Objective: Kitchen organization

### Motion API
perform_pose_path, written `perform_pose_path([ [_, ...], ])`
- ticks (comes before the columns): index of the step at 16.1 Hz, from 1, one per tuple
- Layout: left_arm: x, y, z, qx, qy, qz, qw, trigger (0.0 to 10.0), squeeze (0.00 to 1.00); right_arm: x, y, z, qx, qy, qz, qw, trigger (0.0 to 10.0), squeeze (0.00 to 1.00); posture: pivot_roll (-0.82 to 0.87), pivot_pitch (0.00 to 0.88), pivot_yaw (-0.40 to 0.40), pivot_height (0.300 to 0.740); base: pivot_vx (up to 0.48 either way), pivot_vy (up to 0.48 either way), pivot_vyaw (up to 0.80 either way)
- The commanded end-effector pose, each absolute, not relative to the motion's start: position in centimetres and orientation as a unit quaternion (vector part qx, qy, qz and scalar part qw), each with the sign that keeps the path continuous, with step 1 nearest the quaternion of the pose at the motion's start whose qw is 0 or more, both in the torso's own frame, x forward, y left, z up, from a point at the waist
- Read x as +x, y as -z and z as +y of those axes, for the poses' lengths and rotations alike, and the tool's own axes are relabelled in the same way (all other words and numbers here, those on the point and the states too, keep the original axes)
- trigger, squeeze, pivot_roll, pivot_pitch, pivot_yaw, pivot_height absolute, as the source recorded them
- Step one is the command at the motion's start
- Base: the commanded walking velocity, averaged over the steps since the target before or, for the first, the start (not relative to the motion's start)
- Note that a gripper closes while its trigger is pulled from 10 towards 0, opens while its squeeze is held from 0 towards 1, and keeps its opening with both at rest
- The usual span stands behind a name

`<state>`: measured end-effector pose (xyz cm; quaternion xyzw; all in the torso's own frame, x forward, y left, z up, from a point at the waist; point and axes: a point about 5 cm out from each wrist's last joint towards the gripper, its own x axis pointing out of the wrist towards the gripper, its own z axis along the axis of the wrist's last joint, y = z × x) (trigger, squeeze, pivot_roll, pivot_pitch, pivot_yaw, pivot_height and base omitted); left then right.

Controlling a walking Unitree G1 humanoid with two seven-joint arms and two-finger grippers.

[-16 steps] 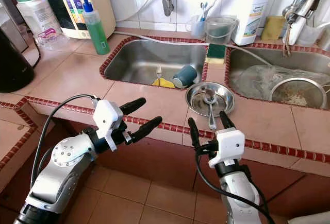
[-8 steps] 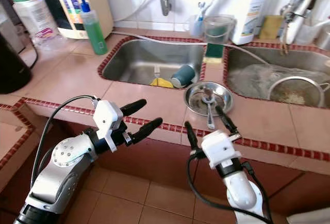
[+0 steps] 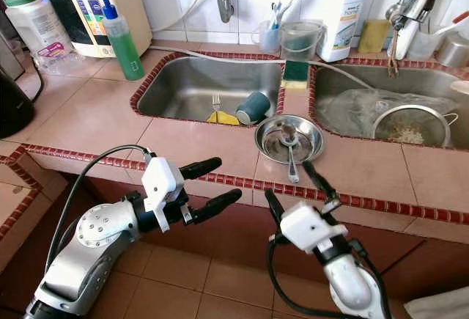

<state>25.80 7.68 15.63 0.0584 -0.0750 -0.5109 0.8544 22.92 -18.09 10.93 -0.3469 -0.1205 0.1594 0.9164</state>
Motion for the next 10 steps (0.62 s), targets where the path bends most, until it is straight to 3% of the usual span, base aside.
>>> perform_pose_path([
  [1,25.7,-15.8,7.6,0.067,0.518,-0.077,0.849,10.0,0.00,22.7,-10.7,-18.1,-0.359,-0.165,-0.117,0.911,10.0,0.00,-0.26,0.094,0.115,0.740,0.000,0.000,0.00],
  [10,25.6,-15.7,7.0,0.064,0.526,-0.076,0.845,10.0,0.00,24.4,-11.3,-22.1,-0.455,-0.152,-0.093,0.873,10.0,0.00,-0.27,0.088,0.120,0.740,0.000,0.000,0.00],
])
